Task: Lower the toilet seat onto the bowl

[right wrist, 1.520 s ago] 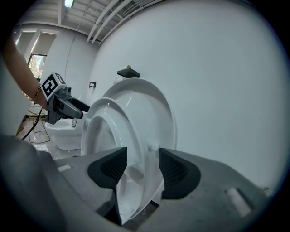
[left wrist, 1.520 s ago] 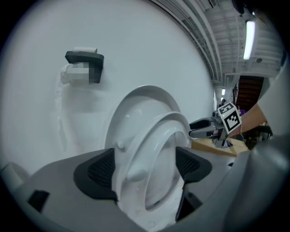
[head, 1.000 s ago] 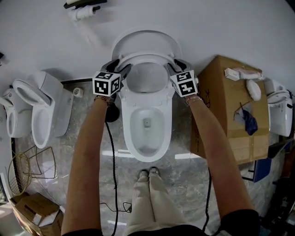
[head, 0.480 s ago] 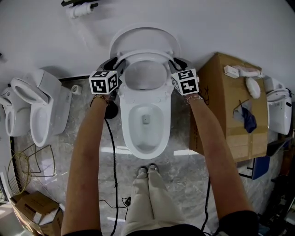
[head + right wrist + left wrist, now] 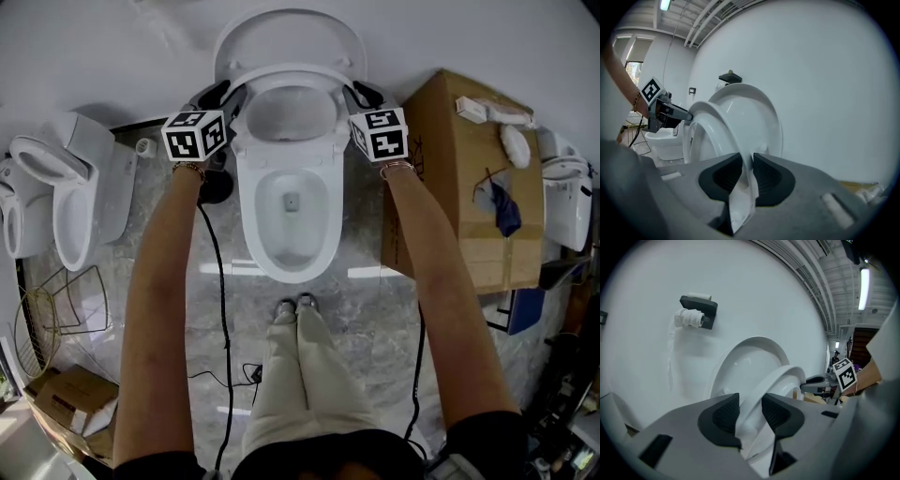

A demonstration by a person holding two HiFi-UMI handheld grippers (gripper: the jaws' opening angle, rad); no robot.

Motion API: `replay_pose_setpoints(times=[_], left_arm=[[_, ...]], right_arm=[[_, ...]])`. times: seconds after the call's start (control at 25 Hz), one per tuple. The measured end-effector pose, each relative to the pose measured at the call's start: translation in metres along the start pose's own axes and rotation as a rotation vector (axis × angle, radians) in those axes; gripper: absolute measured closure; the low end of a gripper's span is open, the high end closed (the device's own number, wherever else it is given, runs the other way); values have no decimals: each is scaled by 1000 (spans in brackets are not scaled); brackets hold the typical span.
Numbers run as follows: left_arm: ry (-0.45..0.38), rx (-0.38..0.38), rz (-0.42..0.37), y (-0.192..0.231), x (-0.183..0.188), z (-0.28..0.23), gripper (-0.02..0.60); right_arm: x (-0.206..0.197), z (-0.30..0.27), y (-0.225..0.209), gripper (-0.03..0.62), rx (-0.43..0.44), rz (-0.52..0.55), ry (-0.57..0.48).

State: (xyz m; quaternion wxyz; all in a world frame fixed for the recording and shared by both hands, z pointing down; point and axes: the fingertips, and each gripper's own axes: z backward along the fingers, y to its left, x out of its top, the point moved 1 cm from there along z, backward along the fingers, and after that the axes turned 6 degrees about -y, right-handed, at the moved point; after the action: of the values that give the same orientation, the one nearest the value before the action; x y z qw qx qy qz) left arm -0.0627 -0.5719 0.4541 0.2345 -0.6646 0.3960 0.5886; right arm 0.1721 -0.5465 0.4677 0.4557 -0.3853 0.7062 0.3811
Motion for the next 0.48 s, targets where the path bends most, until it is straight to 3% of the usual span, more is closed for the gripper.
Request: replay_pose_setpoints(times=[0.28, 0.48], left_arm=[[41, -55, -55, -21, -6, 20, 437], [-2, -43, -50, -26, -9, 34, 436]], right_arm=[[-6, 24, 9, 516, 8, 8, -18], [-9, 38, 19, 516, -7, 30, -16]])
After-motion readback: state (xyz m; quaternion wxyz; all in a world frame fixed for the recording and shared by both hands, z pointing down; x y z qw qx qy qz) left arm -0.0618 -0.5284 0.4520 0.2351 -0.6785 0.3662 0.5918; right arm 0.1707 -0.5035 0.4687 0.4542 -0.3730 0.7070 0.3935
